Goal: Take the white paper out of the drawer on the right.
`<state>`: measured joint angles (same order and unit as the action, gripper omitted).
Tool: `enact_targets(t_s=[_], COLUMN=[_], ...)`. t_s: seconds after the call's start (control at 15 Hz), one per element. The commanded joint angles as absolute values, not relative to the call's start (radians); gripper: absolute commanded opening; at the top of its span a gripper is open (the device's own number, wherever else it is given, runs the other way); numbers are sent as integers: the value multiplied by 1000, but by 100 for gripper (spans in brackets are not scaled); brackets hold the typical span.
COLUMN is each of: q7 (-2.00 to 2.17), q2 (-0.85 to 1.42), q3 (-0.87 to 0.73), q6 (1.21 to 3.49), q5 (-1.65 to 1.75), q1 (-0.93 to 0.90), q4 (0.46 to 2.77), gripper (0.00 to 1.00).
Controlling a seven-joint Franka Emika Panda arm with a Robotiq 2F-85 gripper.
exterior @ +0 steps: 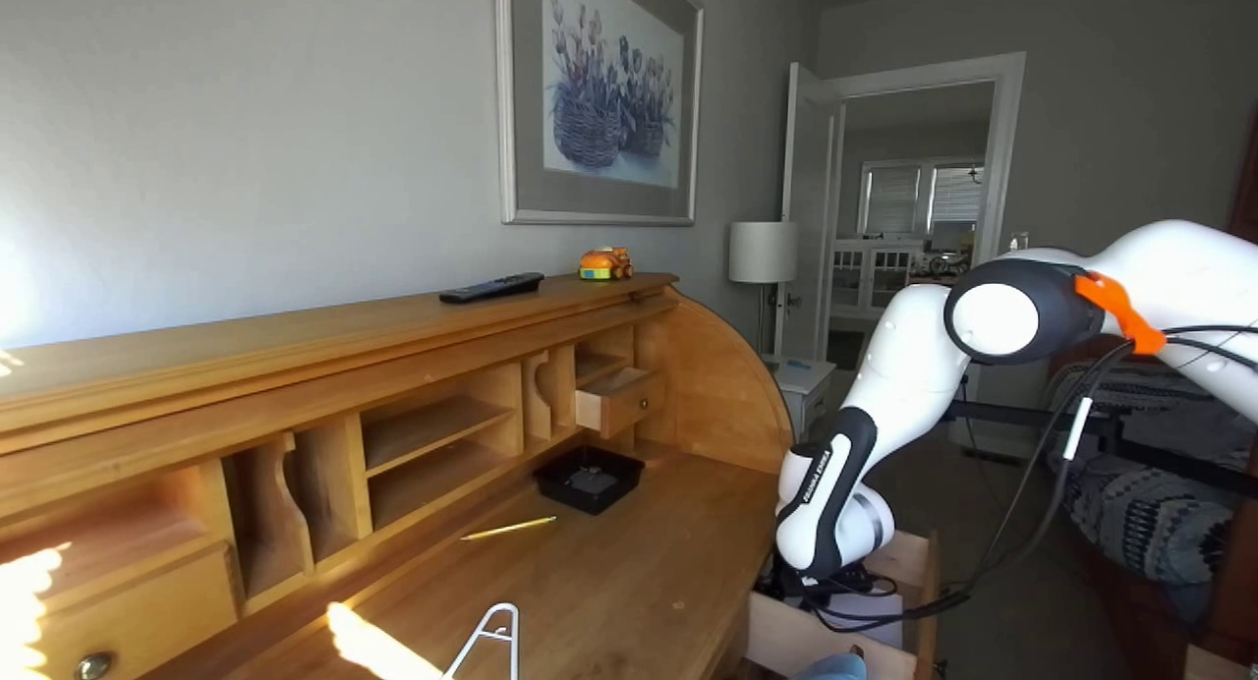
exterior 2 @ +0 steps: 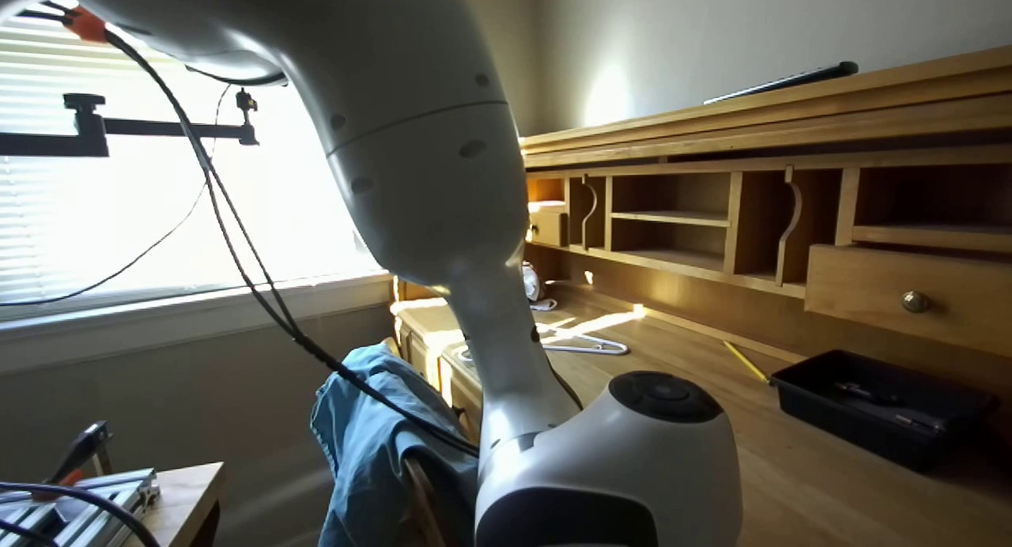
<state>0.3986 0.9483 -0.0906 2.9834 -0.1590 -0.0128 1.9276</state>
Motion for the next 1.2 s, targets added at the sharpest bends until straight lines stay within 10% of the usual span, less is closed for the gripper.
enact_targets(t_s=[0.0, 0.27, 1.13], q7=[385, 399, 735], q2=[970, 914, 734], q3=[-102, -151, -315], q6=[2968, 2969, 2988], q5=[-190, -180, -336], q1=[-29, -84, -249], q4=[1906, 1964, 2206], gripper=[20, 0, 2])
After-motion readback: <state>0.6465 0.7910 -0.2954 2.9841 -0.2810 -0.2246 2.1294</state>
